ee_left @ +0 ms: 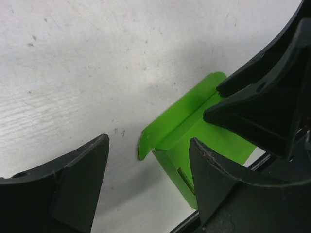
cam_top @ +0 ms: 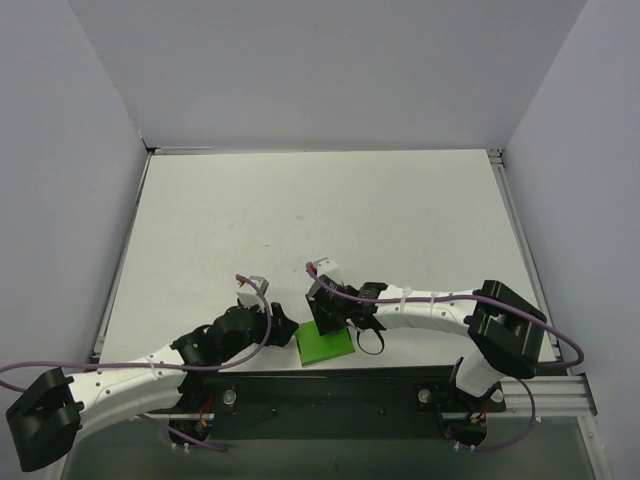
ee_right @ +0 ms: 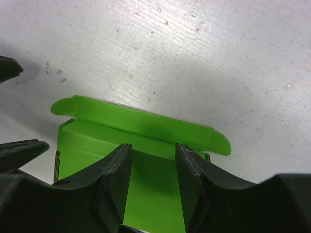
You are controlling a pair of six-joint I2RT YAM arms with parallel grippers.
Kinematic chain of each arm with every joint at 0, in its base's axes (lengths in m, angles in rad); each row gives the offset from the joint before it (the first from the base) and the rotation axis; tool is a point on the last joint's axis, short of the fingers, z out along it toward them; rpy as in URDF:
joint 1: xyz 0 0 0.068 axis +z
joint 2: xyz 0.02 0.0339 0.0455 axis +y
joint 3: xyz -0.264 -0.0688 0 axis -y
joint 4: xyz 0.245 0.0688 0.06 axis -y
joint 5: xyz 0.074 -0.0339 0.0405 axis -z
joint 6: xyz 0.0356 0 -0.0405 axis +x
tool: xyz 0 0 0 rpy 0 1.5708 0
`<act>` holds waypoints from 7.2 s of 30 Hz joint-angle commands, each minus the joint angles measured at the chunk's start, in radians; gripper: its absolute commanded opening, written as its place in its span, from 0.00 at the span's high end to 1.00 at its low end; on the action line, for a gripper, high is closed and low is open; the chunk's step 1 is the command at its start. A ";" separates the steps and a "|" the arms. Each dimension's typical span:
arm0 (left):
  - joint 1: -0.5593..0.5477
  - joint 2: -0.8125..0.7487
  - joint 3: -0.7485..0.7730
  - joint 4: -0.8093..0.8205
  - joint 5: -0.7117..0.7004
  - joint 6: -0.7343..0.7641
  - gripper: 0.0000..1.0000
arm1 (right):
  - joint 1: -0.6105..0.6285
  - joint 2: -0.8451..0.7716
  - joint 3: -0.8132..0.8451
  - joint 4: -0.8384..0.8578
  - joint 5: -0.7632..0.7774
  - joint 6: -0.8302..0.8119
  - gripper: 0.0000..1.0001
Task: Fold the paper box
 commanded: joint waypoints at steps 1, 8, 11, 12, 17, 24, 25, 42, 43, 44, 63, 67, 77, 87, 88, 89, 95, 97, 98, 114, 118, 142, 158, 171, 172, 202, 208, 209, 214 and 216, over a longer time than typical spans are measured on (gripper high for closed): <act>0.029 0.093 0.011 0.084 0.143 -0.027 0.22 | -0.005 0.011 -0.019 -0.058 0.029 0.002 0.59; 0.183 0.239 -0.009 0.166 0.285 -0.075 0.39 | -0.004 0.004 -0.025 -0.049 0.022 0.008 0.59; 0.201 0.278 -0.003 0.189 0.318 -0.072 0.45 | -0.007 -0.003 -0.029 -0.047 0.022 0.008 0.59; 0.201 0.291 0.005 0.186 0.325 -0.069 0.47 | -0.007 -0.001 -0.031 -0.047 0.022 0.008 0.59; 0.202 0.363 0.031 0.163 0.406 -0.063 0.53 | -0.012 -0.006 -0.034 -0.046 0.026 0.009 0.59; 0.202 0.355 0.017 0.146 0.465 -0.081 0.60 | -0.012 -0.018 -0.045 -0.041 0.034 0.019 0.59; 0.204 0.355 0.017 0.147 0.468 -0.078 0.62 | -0.013 -0.021 -0.046 -0.039 0.035 0.019 0.59; 0.207 0.312 0.058 0.278 0.572 0.072 1.00 | -0.084 -0.179 -0.032 -0.056 -0.081 -0.076 0.45; 0.210 0.302 0.063 0.284 0.581 0.083 1.00 | -0.090 -0.199 -0.026 -0.056 -0.103 -0.102 0.41; 0.213 0.294 0.068 0.285 0.603 0.095 1.00 | -0.111 -0.219 -0.023 -0.056 -0.173 -0.131 0.34; 0.257 0.305 0.198 0.414 0.973 0.235 1.00 | -0.228 -0.316 0.089 -0.305 -0.765 -0.615 0.12; 0.259 0.323 0.212 0.405 0.982 0.247 1.00 | -0.220 -0.325 0.061 -0.302 -0.730 -0.659 0.13; 0.262 0.358 0.230 0.400 1.000 0.284 1.00 | -0.141 -0.381 -0.091 -0.104 -0.558 -0.747 0.12; 0.265 0.388 0.247 0.376 0.996 0.299 1.00 | -0.085 -0.349 -0.065 -0.144 -0.555 -0.753 0.12; 0.265 0.389 0.247 0.376 0.993 0.299 1.00 | -0.081 -0.348 -0.066 -0.147 -0.552 -0.753 0.12; 0.265 0.389 0.250 0.373 0.992 0.304 1.00 | -0.078 -0.345 -0.063 -0.153 -0.548 -0.755 0.12; 0.267 0.407 0.261 0.356 0.992 0.315 1.00 | -0.067 -0.343 -0.039 -0.193 -0.537 -0.751 0.11; 0.268 0.408 0.261 0.357 0.991 0.315 1.00 | -0.058 -0.342 -0.037 -0.205 -0.525 -0.761 0.11; 0.267 0.409 0.261 0.357 0.991 0.315 1.00 | -0.049 -0.333 -0.039 -0.205 -0.518 -0.764 0.11; 0.268 0.397 0.255 0.365 0.968 0.309 1.00 | -0.016 -0.271 -0.049 -0.220 -0.440 -0.782 0.53; 0.270 0.377 0.246 0.370 0.910 0.289 1.00 | -0.013 -0.279 -0.043 -0.234 -0.402 -0.762 0.67; 0.236 0.199 0.282 0.136 0.779 0.307 0.31 | -0.041 -0.297 0.069 -0.383 -0.425 -0.702 0.98; 0.159 0.317 0.313 0.270 0.793 0.283 0.39 | -0.082 -0.349 0.067 -0.380 -0.498 -0.713 0.95; 0.109 0.299 0.307 0.319 0.684 0.286 0.52 | -0.081 -0.342 0.069 -0.382 -0.523 -0.715 0.96; 0.107 0.294 0.305 0.319 0.681 0.286 0.52 | -0.081 -0.342 0.070 -0.380 -0.523 -0.715 0.96; 0.078 0.256 0.328 0.209 0.641 0.310 0.82 | -0.078 -0.342 0.070 -0.381 -0.474 -0.709 0.96; 0.063 0.254 0.368 0.104 0.595 0.316 0.89 | -0.075 -0.334 0.078 -0.382 -0.396 -0.695 0.97; 0.060 0.256 0.368 0.097 0.589 0.312 0.90 | -0.073 -0.332 0.081 -0.382 -0.388 -0.692 0.97; 0.027 0.274 0.373 0.086 0.525 0.283 1.00 | -0.071 -0.323 0.081 -0.383 -0.339 -0.686 0.98; 0.006 0.282 0.382 0.065 0.502 0.277 1.00 | -0.070 -0.329 0.083 -0.382 -0.322 -0.679 0.98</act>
